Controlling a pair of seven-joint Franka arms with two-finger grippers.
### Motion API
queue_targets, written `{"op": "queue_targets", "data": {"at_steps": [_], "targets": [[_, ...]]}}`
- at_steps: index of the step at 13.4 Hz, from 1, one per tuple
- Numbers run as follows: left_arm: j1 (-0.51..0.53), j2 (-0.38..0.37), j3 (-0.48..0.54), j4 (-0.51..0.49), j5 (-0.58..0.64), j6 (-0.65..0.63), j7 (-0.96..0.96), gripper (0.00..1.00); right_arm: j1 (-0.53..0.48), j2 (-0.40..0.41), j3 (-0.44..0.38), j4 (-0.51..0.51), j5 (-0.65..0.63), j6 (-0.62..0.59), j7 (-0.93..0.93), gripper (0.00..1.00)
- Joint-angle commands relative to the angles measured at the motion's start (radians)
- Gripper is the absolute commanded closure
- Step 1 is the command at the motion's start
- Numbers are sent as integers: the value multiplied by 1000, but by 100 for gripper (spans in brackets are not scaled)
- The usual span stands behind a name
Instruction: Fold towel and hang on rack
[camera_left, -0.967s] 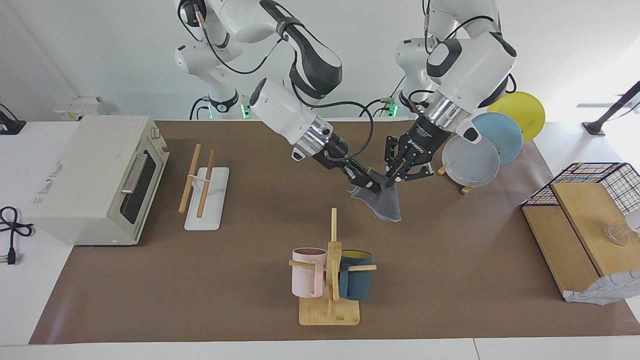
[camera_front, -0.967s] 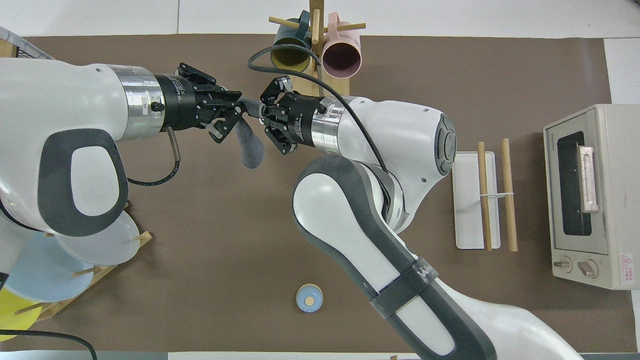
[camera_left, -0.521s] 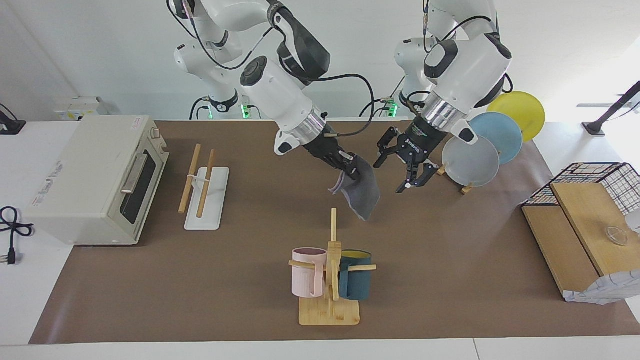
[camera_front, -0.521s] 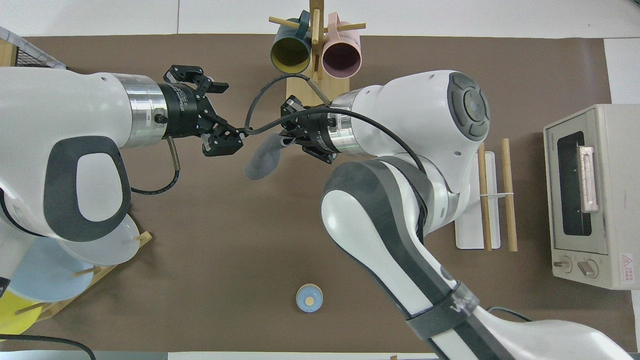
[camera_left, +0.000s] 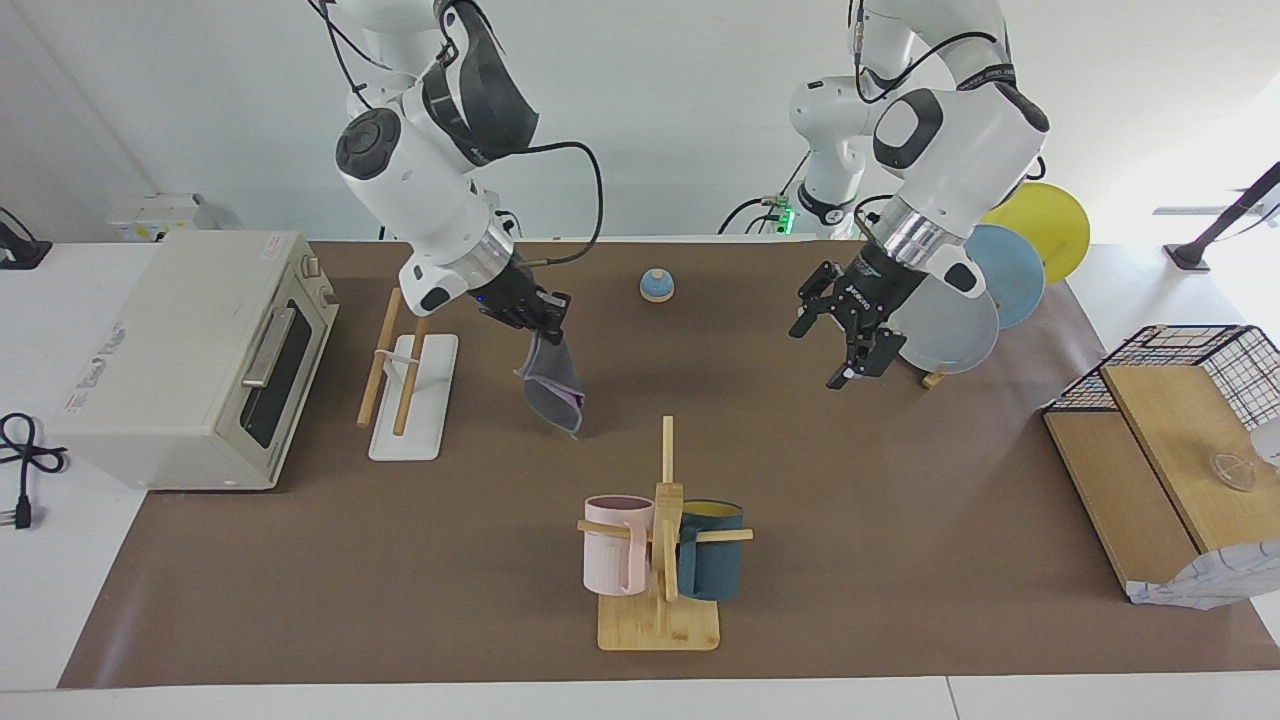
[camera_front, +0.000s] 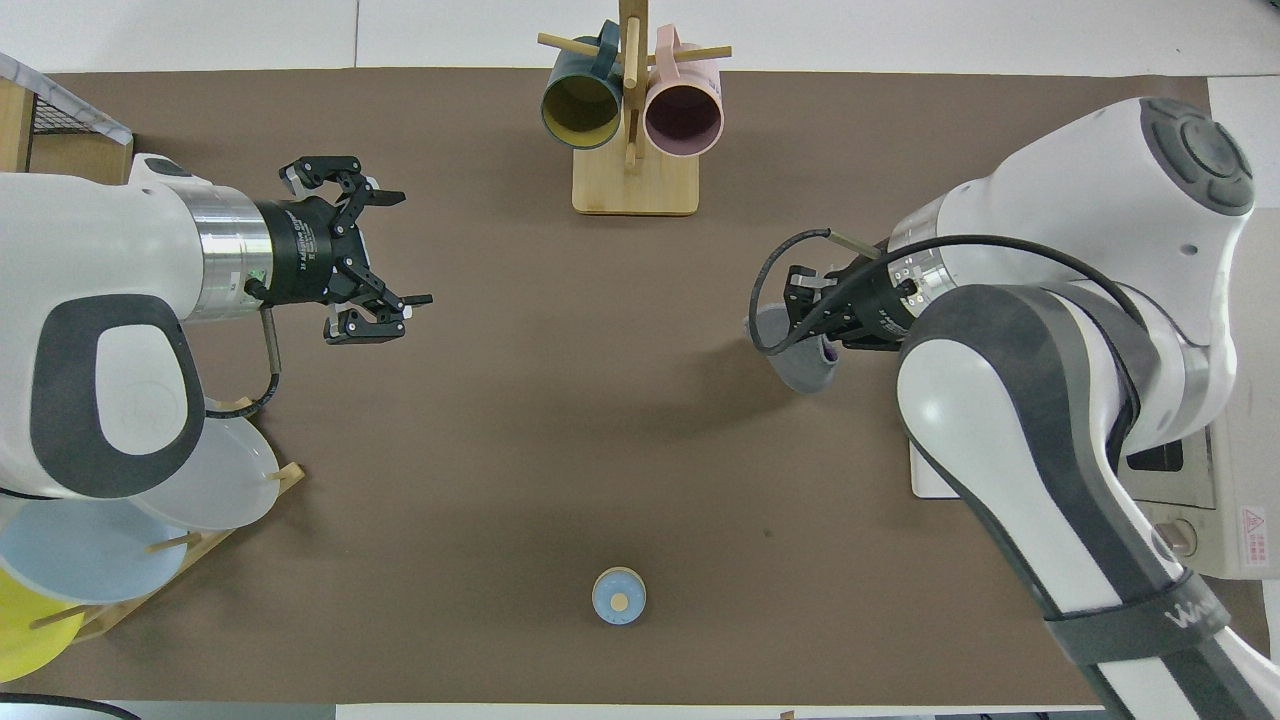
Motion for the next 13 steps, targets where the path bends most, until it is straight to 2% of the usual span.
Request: {"op": "queue_targets", "data": {"at_steps": [1, 3, 7, 9, 13], "targets": [[51, -62, 0, -74, -7, -28, 260, 0, -80, -102, 11, -204, -55, 25, -108, 100], [86, -62, 1, -82, -6, -51, 473, 0, -149, -118, 11, -243, -79, 36, -228, 100], [161, -54, 1, -68, 20, -89, 868, 0, -282, -116, 11, -235, -191, 2, -453, 100], [166, -43, 1, -34, 138, -129, 979, 0, -331, -124, 11, -230, -251, -18, -564, 100], [167, -8, 3, 65, 281, -232, 1144, 0, -345, -167, 13, -230, -343, -36, -578, 100]]}}
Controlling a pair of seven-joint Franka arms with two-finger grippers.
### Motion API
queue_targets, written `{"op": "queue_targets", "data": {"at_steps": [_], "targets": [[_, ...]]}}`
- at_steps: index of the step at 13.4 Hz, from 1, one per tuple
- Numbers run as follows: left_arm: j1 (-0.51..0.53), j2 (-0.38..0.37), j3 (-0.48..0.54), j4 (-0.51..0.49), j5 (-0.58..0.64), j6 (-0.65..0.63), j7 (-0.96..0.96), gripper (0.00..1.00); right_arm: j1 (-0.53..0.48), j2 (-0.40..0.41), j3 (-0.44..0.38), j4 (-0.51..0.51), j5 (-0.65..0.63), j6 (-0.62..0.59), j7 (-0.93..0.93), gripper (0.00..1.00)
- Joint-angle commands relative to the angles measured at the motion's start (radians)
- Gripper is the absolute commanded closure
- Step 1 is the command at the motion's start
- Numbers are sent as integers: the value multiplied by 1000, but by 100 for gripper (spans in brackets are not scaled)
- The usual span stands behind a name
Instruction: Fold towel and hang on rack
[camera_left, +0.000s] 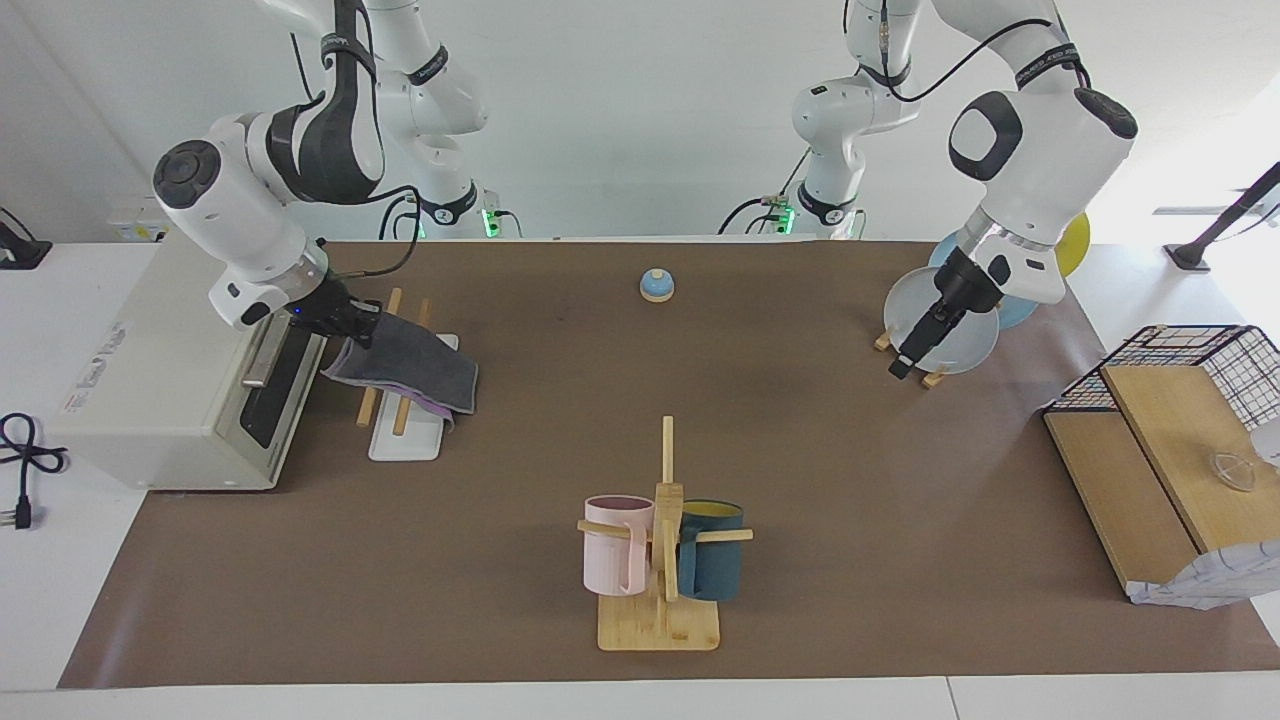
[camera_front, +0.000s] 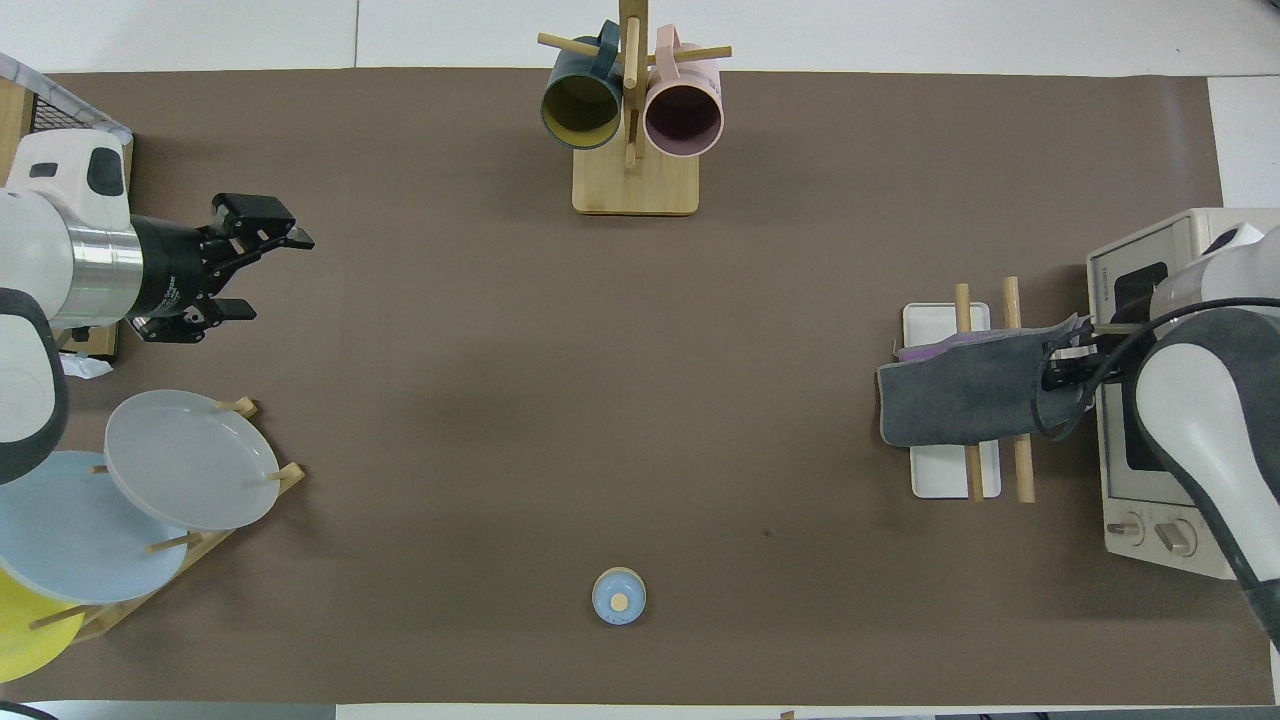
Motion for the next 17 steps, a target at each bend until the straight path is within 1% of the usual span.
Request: {"op": "queue_targets", "data": {"at_steps": [1, 2, 3, 4, 5, 6, 7, 8, 10, 12, 13, 14, 15, 16, 17], "targets": [[2, 33, -1, 96, 103, -106, 88, 0, -10, -53, 15, -21, -60, -14, -17, 100], [2, 42, -3, 134, 159, -150, 105, 0, -10, -55, 15, -24, -60, -14, -22, 100], [2, 48, -3, 171, 190, -195, 145, 0, -13, -56, 15, -25, -62, -14, -32, 100], [-7, 50, 2, 200, 195, -241, 201, 0, -33, -56, 15, -27, -67, -14, -51, 100], [-37, 53, 55, 234, 210, -290, 260, 0, -47, -56, 15, -30, -67, -12, -66, 100], [-126, 50, 138, 269, 241, -349, 304, 0, -47, -58, 15, -34, -67, -11, -65, 100], [-175, 51, 187, 309, 250, -406, 340, 0, -47, -59, 15, -43, -67, -3, -66, 100], [-200, 50, 209, 329, 252, -449, 376, 0, -50, -67, 15, -59, -67, 7, -77, 100], [-260, 36, 266, 331, 251, -517, 429, 0, -67, -78, 15, -86, -67, 9, -94, 100], [-257, 7, 263, 306, 249, -557, 450, 0, -67, -81, 17, -85, -67, 11, -92, 100], [-258, -13, 263, 267, 249, -543, 466, 0, -67, -79, 17, -86, -67, 15, -94, 100], [-260, -25, 263, 241, 250, -526, 482, 0, -67, -79, 17, -86, -67, 14, -94, 80], [-258, -24, 264, 240, 251, -499, 527, 0, -67, -79, 17, -85, -67, 14, -95, 54], [-249, -21, 266, 248, 249, -496, 542, 0, -68, -78, 17, -80, -67, 9, -101, 14], [-246, -15, 269, 257, 249, -496, 544, 0, -68, -76, 17, -74, -67, 0, -108, 0]]}}
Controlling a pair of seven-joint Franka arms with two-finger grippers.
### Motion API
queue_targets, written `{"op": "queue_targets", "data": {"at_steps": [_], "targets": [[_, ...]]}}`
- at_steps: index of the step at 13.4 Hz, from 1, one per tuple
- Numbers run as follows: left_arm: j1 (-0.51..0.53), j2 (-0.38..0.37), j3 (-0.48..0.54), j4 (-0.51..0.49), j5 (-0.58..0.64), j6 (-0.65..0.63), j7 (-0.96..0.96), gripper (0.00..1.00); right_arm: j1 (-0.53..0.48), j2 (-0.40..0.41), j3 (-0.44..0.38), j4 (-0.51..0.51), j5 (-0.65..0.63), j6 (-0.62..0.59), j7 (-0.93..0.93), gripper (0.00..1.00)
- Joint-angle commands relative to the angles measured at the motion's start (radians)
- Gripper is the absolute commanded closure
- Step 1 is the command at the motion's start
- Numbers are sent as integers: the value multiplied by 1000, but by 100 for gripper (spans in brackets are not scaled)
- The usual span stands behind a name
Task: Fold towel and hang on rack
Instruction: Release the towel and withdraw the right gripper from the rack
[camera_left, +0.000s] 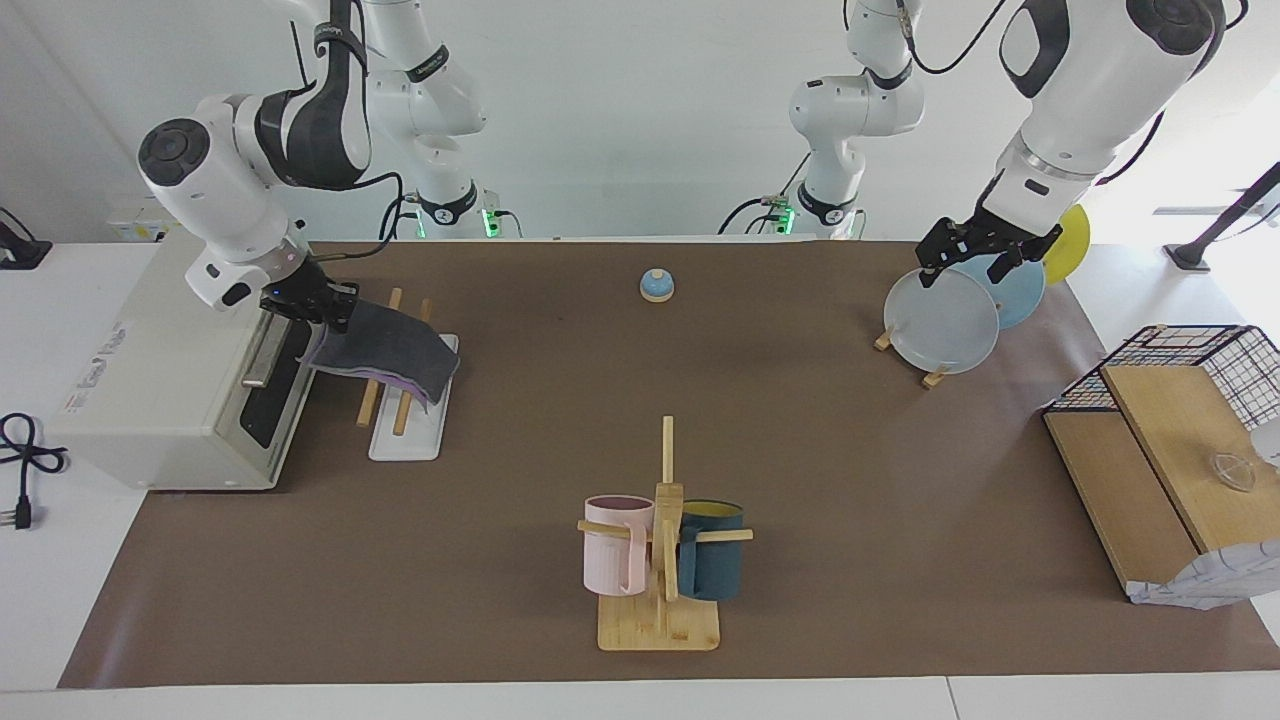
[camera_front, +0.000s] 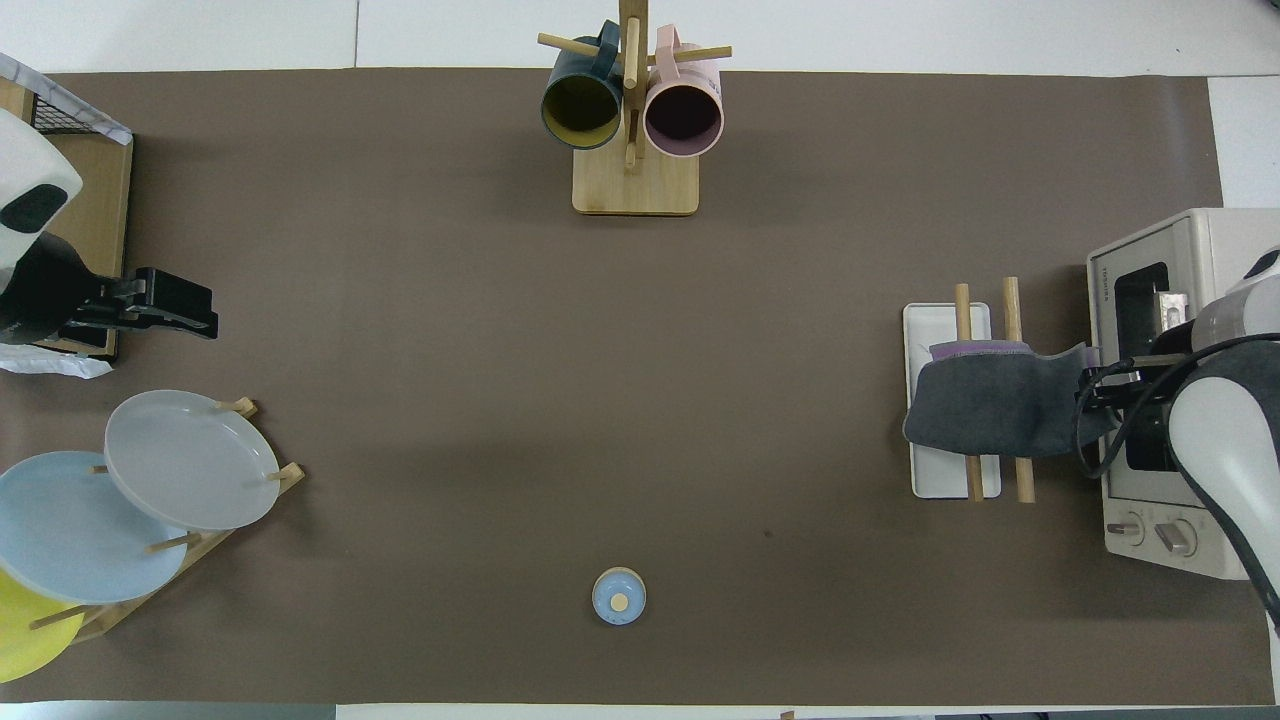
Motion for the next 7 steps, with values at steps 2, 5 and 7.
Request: {"op": "queue_targets", "data": {"at_steps": [2, 5, 7], "targets": [[-8, -4, 24, 14, 19, 10, 35, 0, -19, -26, 11, -12, -13, 4, -35, 0], [-8, 9, 19, 39, 19, -11, 32, 0, -9, -23, 14, 65, -13, -25, -32, 0], [2, -1, 16, 28, 19, -8, 23, 0, 5, -2, 25, 158, -12, -83, -22, 0]]}}
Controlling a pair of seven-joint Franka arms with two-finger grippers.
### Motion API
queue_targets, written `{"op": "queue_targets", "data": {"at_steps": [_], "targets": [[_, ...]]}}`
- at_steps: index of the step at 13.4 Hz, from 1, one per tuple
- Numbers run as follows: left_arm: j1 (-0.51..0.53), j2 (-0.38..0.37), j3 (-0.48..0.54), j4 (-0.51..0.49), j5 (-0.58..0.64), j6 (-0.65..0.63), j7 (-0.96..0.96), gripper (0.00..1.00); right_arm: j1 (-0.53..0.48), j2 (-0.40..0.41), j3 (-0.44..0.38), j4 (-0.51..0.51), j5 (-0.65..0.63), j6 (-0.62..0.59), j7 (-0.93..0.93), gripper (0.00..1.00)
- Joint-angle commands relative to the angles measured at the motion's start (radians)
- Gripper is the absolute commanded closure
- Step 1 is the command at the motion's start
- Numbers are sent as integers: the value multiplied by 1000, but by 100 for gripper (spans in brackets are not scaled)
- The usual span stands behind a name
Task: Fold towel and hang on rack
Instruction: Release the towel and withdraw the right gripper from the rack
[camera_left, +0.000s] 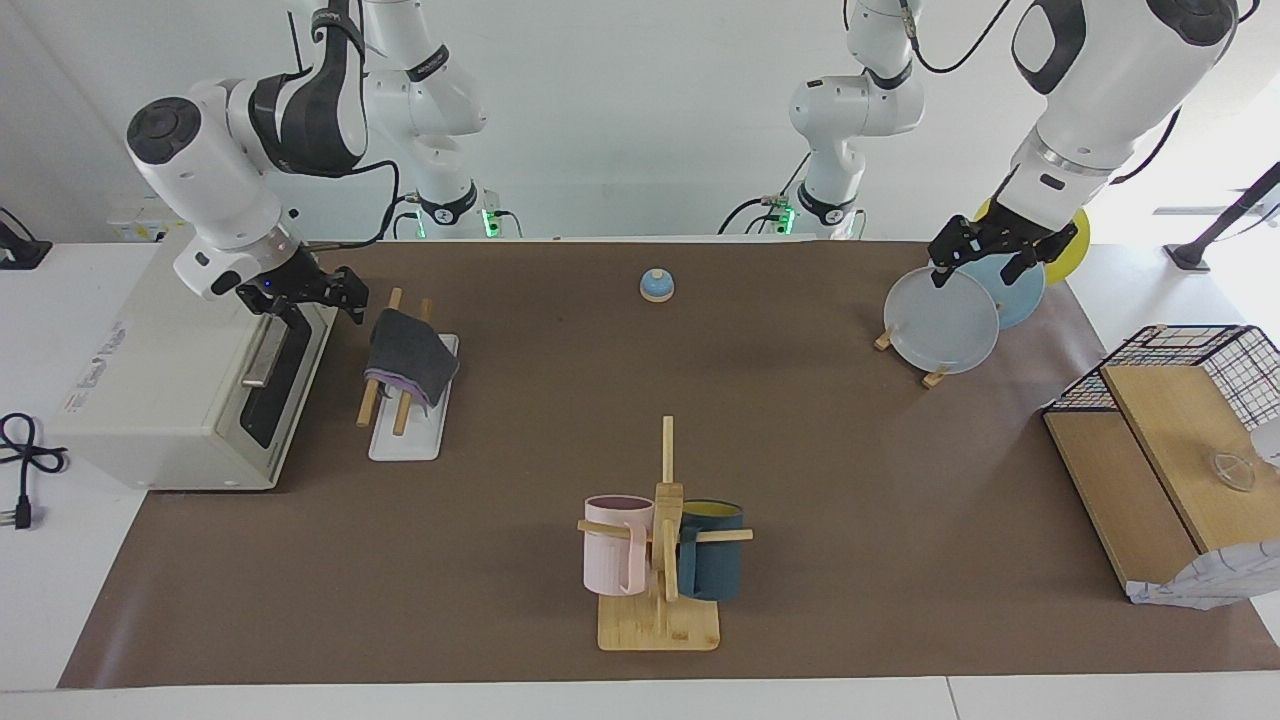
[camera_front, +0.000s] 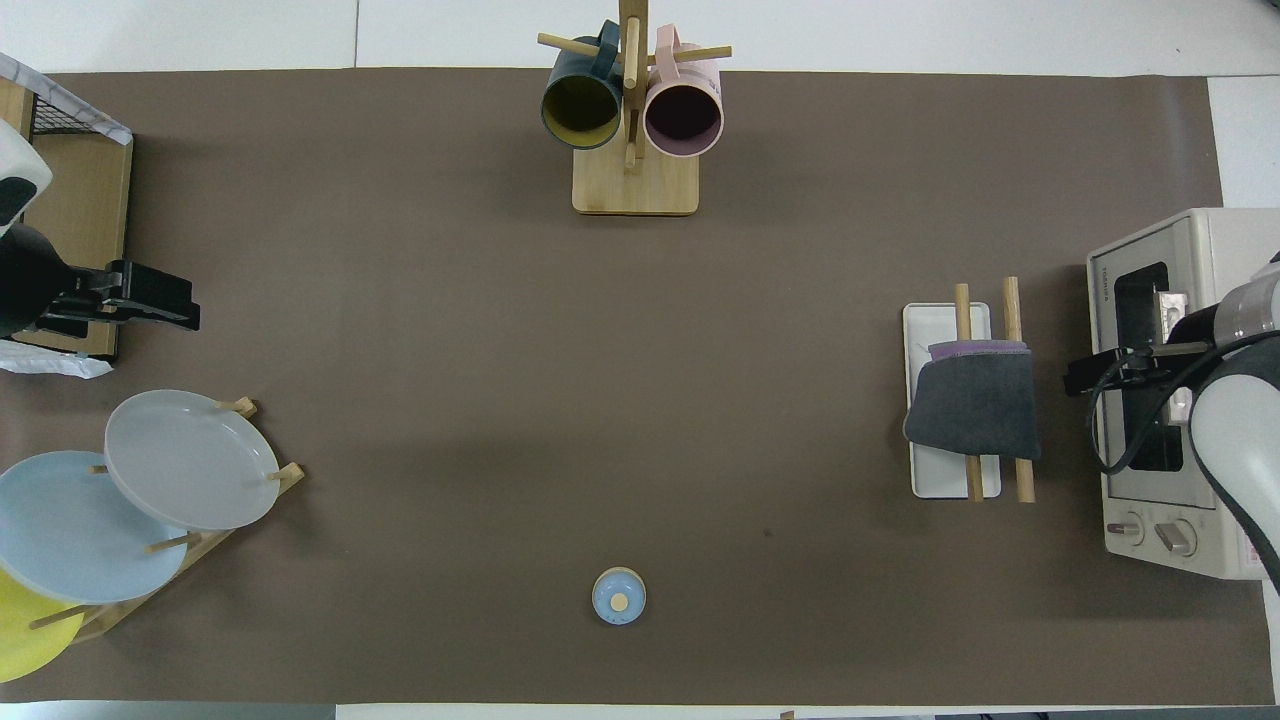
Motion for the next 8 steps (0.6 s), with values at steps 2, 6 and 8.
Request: {"op": "queue_targets", "data": {"at_steps": [2, 6, 8], "targets": [[0, -4, 4, 7, 19, -15, 5, 0, 40, 75, 17, 249, -11, -166, 39, 0], [1, -4, 4, 7, 31, -23, 6, 0, 109, 130, 21, 392, -39, -240, 125, 0], [4, -5, 2, 7, 34, -23, 6, 0, 108, 133, 20, 386, -30, -245, 125, 0]]}}
